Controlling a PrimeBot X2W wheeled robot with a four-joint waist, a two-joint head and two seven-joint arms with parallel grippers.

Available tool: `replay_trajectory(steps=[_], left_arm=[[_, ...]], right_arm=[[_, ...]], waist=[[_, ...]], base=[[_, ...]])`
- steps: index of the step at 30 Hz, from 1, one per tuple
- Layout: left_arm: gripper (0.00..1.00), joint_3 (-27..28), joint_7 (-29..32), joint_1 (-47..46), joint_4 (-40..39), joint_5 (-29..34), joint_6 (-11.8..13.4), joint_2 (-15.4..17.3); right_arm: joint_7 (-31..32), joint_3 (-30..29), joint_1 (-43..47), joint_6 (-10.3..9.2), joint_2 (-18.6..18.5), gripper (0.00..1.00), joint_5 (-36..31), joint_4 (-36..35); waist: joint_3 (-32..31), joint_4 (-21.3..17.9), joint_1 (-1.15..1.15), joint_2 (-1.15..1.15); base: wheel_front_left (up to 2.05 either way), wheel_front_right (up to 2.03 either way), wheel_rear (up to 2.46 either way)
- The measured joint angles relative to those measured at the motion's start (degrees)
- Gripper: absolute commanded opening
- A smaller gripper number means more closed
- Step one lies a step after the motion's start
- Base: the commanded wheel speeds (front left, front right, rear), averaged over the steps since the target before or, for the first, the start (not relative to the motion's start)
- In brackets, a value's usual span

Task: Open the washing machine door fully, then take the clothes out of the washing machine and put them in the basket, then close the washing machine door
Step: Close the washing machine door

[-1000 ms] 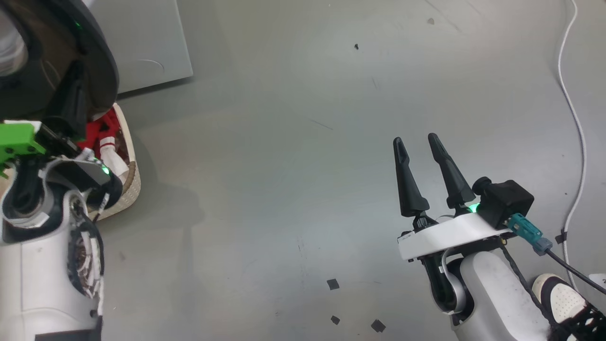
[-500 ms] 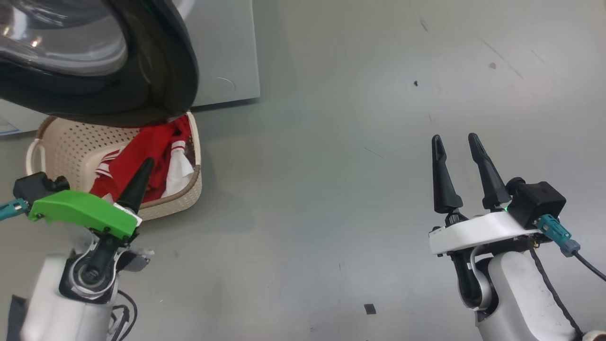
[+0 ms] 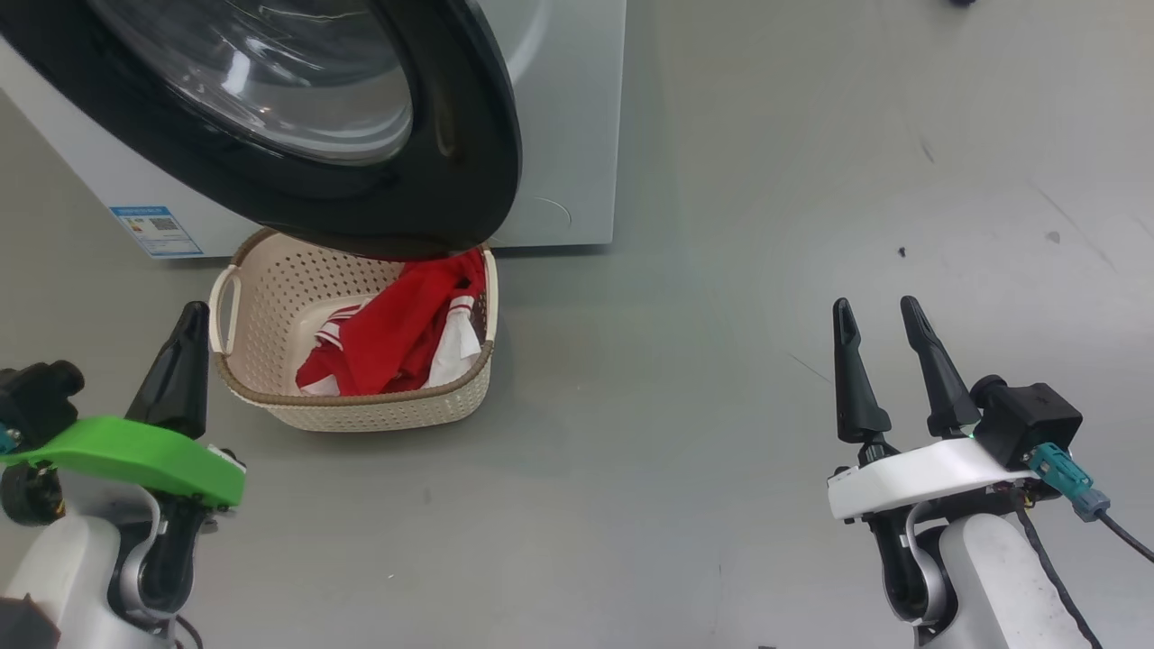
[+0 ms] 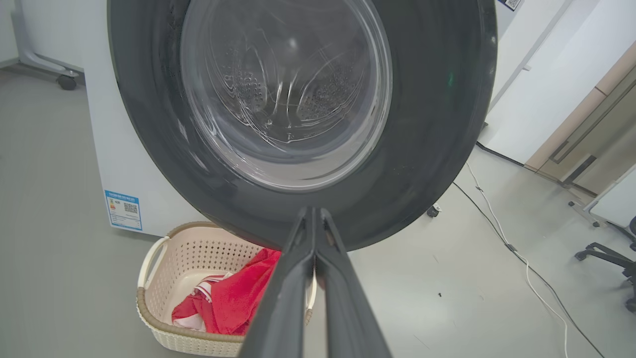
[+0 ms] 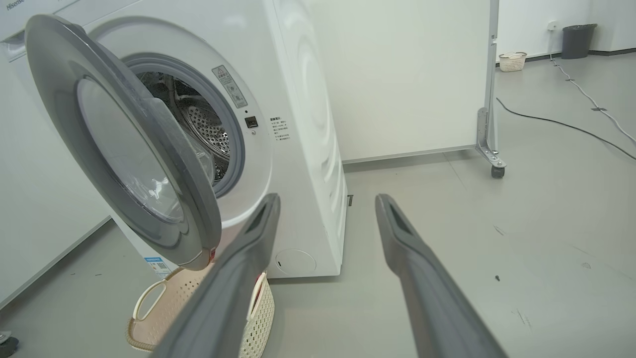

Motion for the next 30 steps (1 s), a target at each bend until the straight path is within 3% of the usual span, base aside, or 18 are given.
replay_trajectory(steps=[9,20,22,23,24,25,30], left_arm=[[0.00,0.1,-10.6,4.3,-1.8,9.9,1.1,2.2],[0.01,1.0,-10.5,8.6,-4.1,16.0,4.4,1.5],[0.43,1.0,-10.5,9.2,-4.5,17.2,5.1,1.3],[0.71,1.0,-10.5,9.5,-4.7,17.9,5.3,1.3],[0.71,1.0,-10.5,9.8,-4.9,18.4,5.5,1.2],[1.00,1.4,-10.5,10.0,-5.2,18.6,5.6,0.8],[1.00,2.8,-10.4,10.1,-7.4,19.8,5.9,-1.4]], right_arm=[[0.0,0.9,0.4,0.73,0.1,1.00,-0.9,-0.3],[0.0,0.5,1.6,0.98,0.2,1.00,-1.3,-0.8],[0.0,0.3,1.8,0.99,0.3,1.00,-1.3,-0.9],[0.0,0.2,2.0,0.99,0.3,1.00,-1.3,-0.9],[0.0,0.2,2.3,0.99,0.3,1.00,-1.3,-1.0],[0.0,0.1,2.5,0.99,0.3,1.00,-1.3,-1.0],[0.0,-0.1,2.6,1.00,0.4,1.00,-1.4,-1.2]], waist=[[-2.9,3.0,0.00,0.00],[-4.3,3.0,0.00,0.00],[-4.3,3.0,0.00,0.00],[-4.3,3.0,0.00,0.00],[-4.3,3.1,0.00,0.00],[-4.2,3.1,0.00,0.00],[-3.9,3.4,0.00,0.00]], base=[[0.00,0.00,0.00],[0.00,0.00,0.00],[0.00,0.00,0.00],[0.00,0.00,0.00],[0.00,0.00,0.00],[0.00,0.00,0.00],[0.00,0.00,0.00]])
